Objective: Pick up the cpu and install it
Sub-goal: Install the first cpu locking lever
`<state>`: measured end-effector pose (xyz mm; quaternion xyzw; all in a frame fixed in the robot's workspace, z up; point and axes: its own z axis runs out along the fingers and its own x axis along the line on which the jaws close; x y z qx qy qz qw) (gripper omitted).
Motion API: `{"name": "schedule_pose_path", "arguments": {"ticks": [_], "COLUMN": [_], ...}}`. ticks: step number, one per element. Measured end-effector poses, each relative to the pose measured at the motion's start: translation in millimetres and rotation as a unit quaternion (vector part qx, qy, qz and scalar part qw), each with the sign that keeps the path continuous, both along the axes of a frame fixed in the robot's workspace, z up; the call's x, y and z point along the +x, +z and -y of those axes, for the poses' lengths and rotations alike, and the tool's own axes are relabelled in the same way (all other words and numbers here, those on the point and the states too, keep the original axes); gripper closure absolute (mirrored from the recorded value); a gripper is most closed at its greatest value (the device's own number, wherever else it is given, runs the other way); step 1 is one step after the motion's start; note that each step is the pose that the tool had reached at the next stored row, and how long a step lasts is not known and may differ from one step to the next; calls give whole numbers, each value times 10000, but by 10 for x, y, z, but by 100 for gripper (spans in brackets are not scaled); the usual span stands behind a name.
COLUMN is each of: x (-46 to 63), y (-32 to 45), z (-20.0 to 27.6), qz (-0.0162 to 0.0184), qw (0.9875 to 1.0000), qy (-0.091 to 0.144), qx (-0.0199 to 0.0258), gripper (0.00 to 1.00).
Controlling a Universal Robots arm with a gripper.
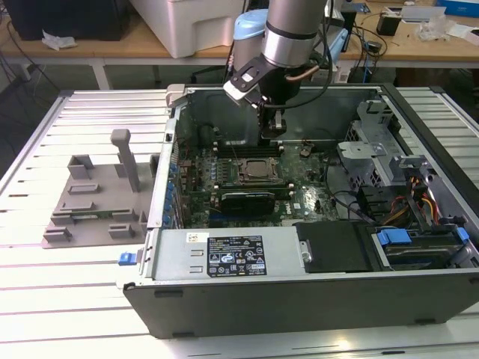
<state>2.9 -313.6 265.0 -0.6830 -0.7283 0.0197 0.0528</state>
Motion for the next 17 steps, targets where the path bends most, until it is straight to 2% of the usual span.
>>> {"name": "schedule_pose_path", "arguments": {"ticks": [3,5,8,10,11,12,13,14,15,16,17], "x": [0,0,0,0,0,0,0,0,0,0,0], "y": [1,1,1,0,0,0,0,0,1,0,0], "z": [0,0,0,0,0,0,0,0,0,0,0], "qz": [0,-1,0,0,0,0,0,0,0,0,0], "qw": [10000,9999,9992,9980,9962,9948,9904,9878,9859,9848,9826], "qy": [12,124,406,632,871,1014,1379,1560,1671,1738,1856], "qx": [0,-1,0,0,0,0,0,0,0,0,0], "gripper": [89,89,89,89,89,89,89,89,89,89,89]}}
